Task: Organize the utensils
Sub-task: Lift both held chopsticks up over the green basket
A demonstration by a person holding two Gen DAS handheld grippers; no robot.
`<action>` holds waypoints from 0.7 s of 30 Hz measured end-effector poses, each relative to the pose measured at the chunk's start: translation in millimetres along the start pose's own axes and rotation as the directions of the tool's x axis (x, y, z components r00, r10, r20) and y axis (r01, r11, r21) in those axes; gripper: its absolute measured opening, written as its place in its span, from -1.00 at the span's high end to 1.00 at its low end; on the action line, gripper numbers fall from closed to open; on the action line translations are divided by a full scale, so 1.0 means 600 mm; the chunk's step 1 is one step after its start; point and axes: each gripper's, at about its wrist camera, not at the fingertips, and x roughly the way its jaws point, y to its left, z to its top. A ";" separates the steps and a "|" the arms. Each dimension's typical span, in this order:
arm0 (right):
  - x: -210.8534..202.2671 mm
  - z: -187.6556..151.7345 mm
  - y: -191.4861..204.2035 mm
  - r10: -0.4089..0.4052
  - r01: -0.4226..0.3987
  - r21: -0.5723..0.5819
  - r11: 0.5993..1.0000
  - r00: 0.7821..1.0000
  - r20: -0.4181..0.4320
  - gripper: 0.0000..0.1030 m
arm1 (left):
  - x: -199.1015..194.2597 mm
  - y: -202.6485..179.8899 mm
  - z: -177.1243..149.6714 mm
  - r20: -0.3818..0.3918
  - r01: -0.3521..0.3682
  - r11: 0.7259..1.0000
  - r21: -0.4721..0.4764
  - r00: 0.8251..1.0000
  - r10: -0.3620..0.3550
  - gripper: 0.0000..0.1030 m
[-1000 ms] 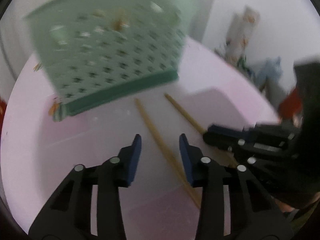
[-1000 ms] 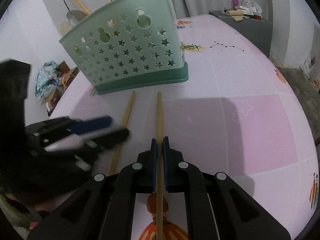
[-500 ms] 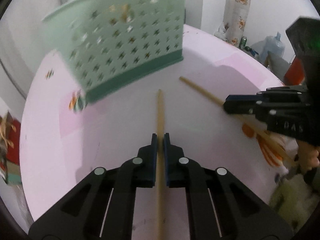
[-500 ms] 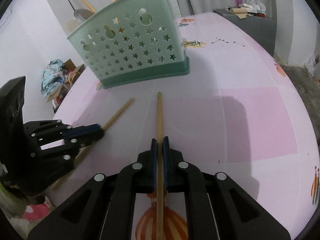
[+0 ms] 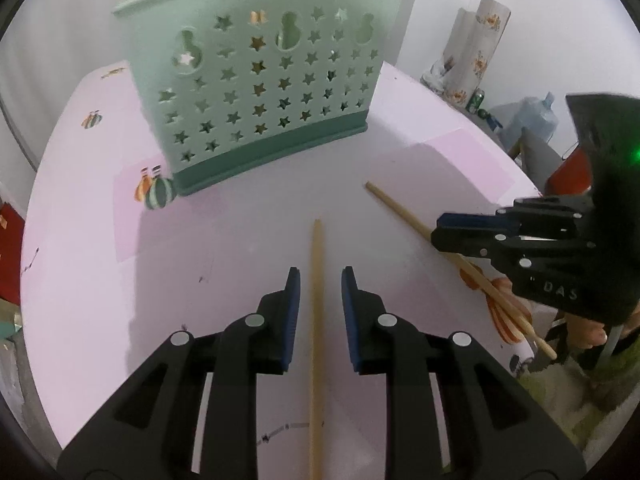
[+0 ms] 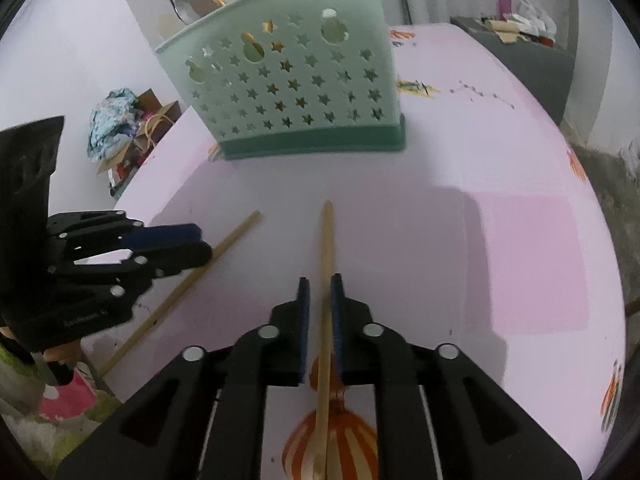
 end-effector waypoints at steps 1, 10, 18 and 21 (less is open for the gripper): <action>0.002 0.003 0.002 -0.002 0.002 -0.007 1.000 1.000 -0.001 0.69 | 0.006 -0.002 0.003 -0.012 -0.006 1.000 0.006 1.000 0.006 0.62; 0.033 0.028 0.013 -0.068 0.066 -0.090 0.994 0.998 -0.018 0.78 | 0.037 -0.028 0.018 -0.034 -0.111 0.990 0.088 0.993 0.114 0.71; 0.028 0.029 0.002 -0.033 0.033 -0.039 0.999 0.999 0.001 0.88 | 0.039 -0.025 0.018 -0.001 -0.125 0.991 0.039 0.992 0.125 0.92; 0.006 0.034 -0.005 -0.012 0.012 -0.002 1.000 0.999 0.046 0.88 | 0.027 -0.008 0.019 0.028 -0.102 0.994 -0.023 0.994 0.103 0.92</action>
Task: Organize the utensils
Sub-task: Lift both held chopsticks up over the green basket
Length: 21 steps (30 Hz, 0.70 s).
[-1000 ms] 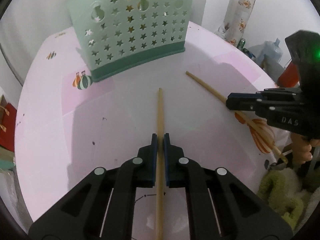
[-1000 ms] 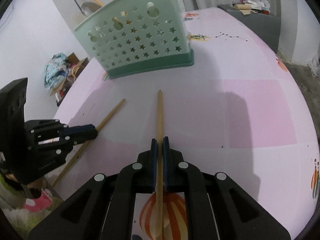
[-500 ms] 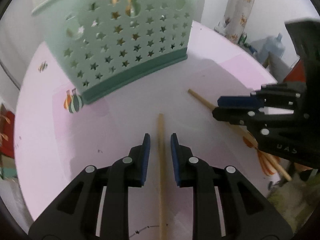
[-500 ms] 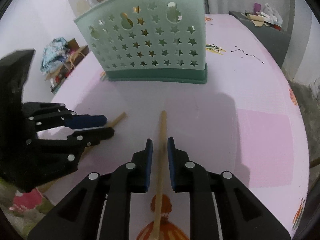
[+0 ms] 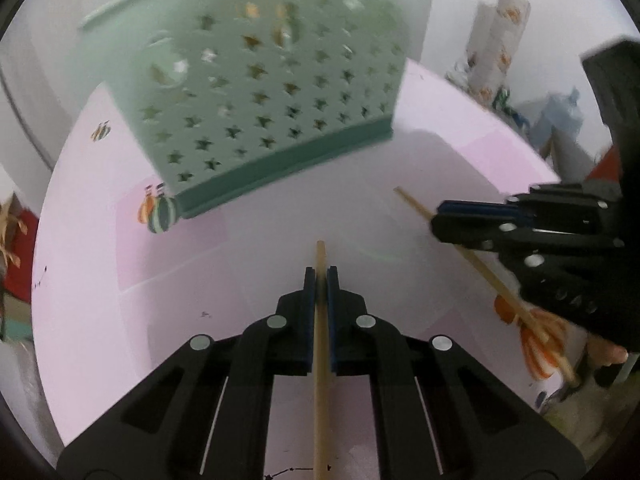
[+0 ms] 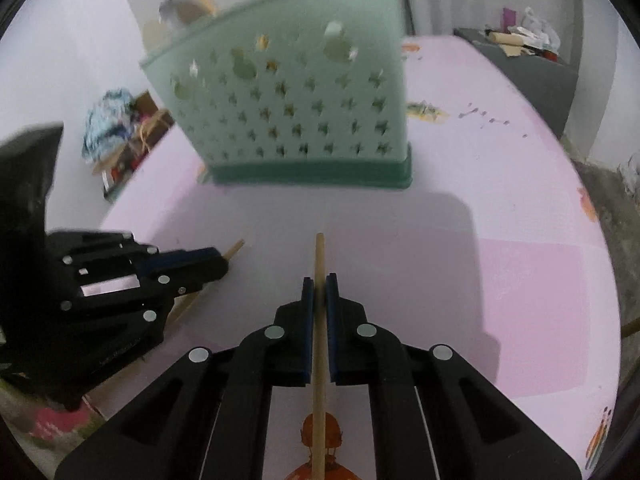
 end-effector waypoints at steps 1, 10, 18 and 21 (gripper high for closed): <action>-0.015 0.004 -0.004 0.009 -0.010 0.016 1.000 1.000 0.028 0.88 | -0.010 0.007 0.002 0.022 0.010 1.000 -0.019 1.000 -0.010 0.92; -0.144 0.034 -0.019 0.122 -0.157 0.108 0.982 0.954 0.274 0.88 | -0.177 0.072 0.050 0.364 0.125 0.972 -0.197 0.930 -0.046 0.92; -0.205 0.038 -0.014 0.137 -0.189 0.098 0.977 0.912 0.388 0.88 | -0.295 0.087 0.110 0.606 0.210 0.954 -0.214 0.794 -0.039 0.92; -0.214 0.038 -0.016 0.138 -0.193 0.100 0.976 0.906 0.400 0.88 | -0.330 0.083 0.135 0.667 0.220 0.955 -0.200 0.744 -0.031 0.92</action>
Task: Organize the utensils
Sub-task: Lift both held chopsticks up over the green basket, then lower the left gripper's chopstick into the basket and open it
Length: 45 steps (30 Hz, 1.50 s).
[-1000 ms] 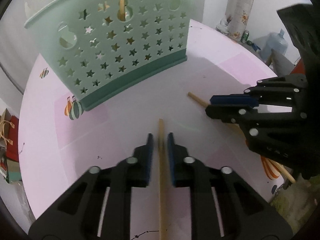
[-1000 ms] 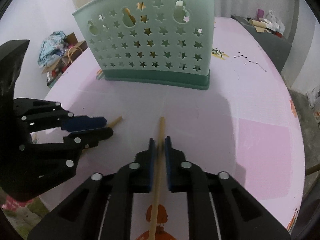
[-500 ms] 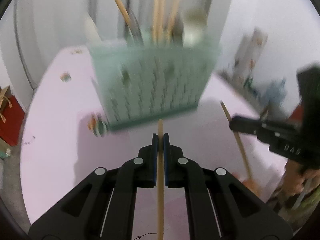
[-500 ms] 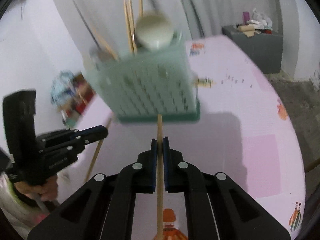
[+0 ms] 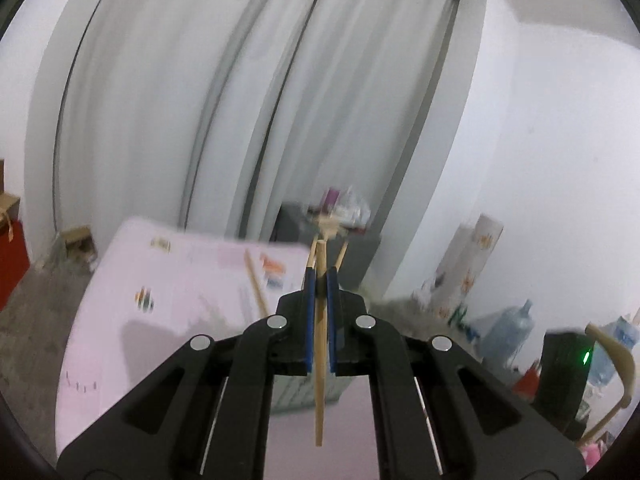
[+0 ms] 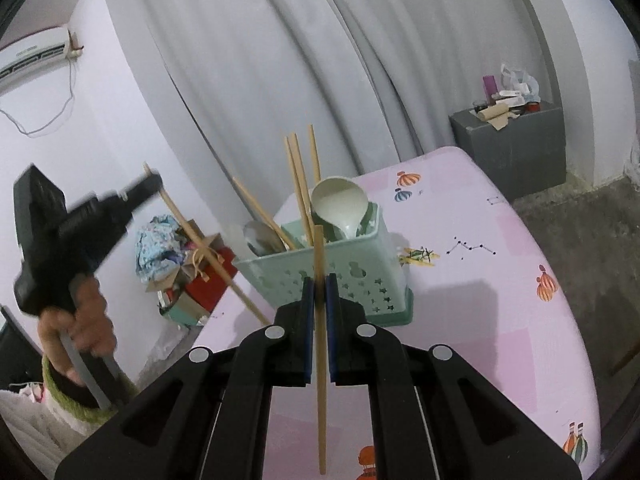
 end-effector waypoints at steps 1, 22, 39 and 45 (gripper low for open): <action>0.000 0.003 0.000 -0.001 0.001 -0.001 1.000 1.000 0.002 0.88 | -0.002 -0.001 0.014 0.024 0.004 1.000 -0.001 1.000 -0.003 0.93; -0.011 0.010 -0.021 -0.016 0.016 0.014 1.000 1.000 -0.001 0.88 | 0.125 0.024 0.034 0.158 -0.109 0.993 -0.046 0.981 0.115 0.93; -0.003 0.031 -0.004 -0.017 0.017 -0.014 1.000 1.000 0.017 0.88 | 0.090 0.066 -0.046 0.057 -0.093 0.991 -0.091 0.993 0.099 0.08; -0.012 0.098 0.034 0.025 -0.013 -0.109 0.994 0.994 0.110 0.88 | 0.029 0.067 -0.068 0.083 -0.127 0.989 -0.079 0.988 0.133 -0.38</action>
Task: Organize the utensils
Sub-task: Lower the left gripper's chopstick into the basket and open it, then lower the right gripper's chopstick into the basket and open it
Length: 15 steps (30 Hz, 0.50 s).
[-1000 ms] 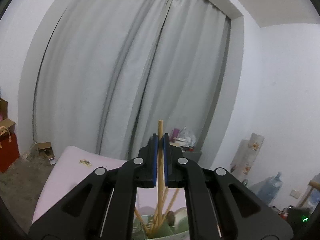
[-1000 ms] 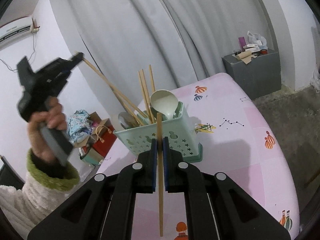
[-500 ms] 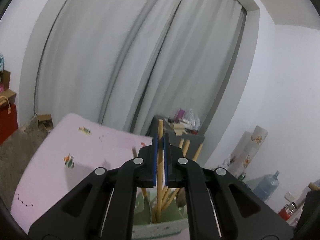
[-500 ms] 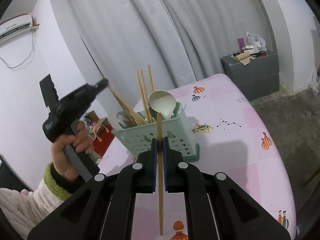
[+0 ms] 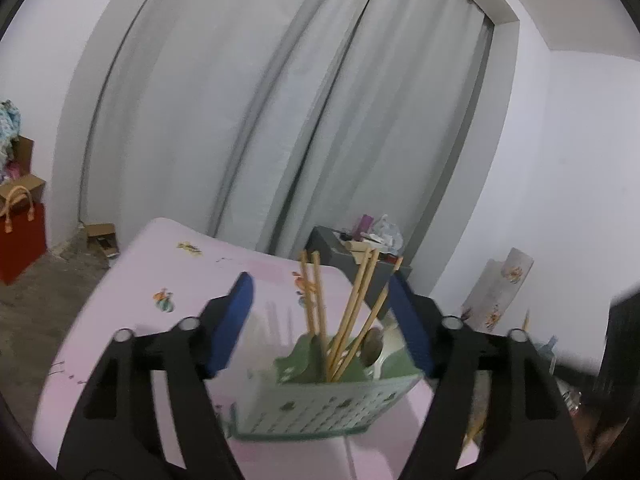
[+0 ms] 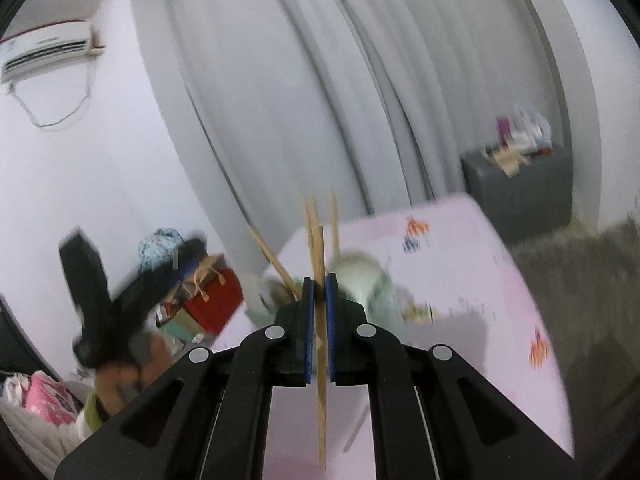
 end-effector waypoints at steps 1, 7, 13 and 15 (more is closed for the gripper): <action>0.000 0.014 0.006 0.006 -0.006 -0.018 1.000 1.000 0.019 0.88 | -0.010 0.003 -0.007 -0.004 -0.012 1.000 0.009 1.000 0.012 -0.48; 0.006 0.111 0.042 0.063 -0.048 -0.104 0.993 0.987 0.145 0.88 | -0.044 0.031 -0.060 -0.075 -0.111 0.992 0.067 0.990 0.116 -0.72; 0.036 0.172 0.063 0.089 -0.060 -0.136 0.989 0.972 0.217 0.88 | -0.065 0.052 -0.107 -0.114 -0.224 0.966 0.133 0.964 0.239 -0.83; 0.061 0.179 0.067 0.072 -0.037 -0.151 0.988 0.970 0.231 0.88 | -0.067 0.057 -0.118 -0.128 -0.248 0.959 0.141 0.955 0.266 -0.83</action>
